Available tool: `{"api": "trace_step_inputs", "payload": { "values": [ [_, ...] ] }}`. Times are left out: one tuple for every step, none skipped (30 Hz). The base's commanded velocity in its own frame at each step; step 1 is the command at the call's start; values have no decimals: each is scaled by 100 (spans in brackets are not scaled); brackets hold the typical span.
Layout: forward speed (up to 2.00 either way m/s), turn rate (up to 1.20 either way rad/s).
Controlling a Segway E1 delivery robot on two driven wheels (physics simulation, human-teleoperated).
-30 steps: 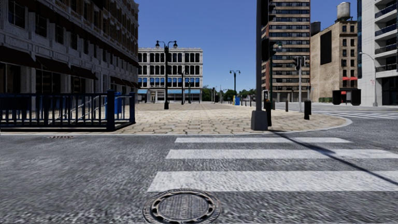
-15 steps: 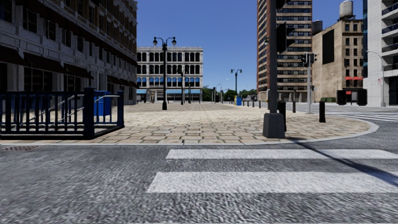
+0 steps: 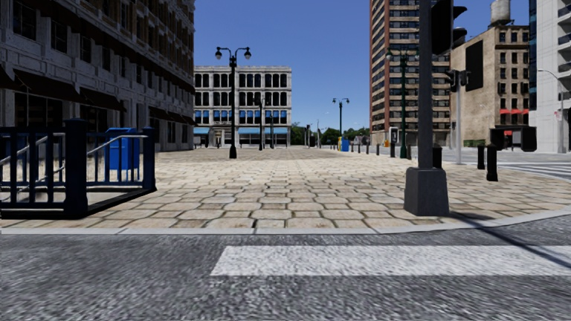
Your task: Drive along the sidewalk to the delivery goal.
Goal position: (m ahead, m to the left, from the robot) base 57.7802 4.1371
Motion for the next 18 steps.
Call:
{"api": "trace_step_inputs", "payload": {
  "values": [
    [200, 0],
    [200, 0],
    [200, 0],
    [200, 0],
    [200, 0],
    [200, 0],
    [200, 0],
    [200, 0],
    [200, 0],
    [200, 0],
    [200, 0],
    [200, 0],
    [200, 0],
    [200, 0],
    [200, 0],
    [200, 0],
    [200, 0],
    [200, 0]
  ]
}}
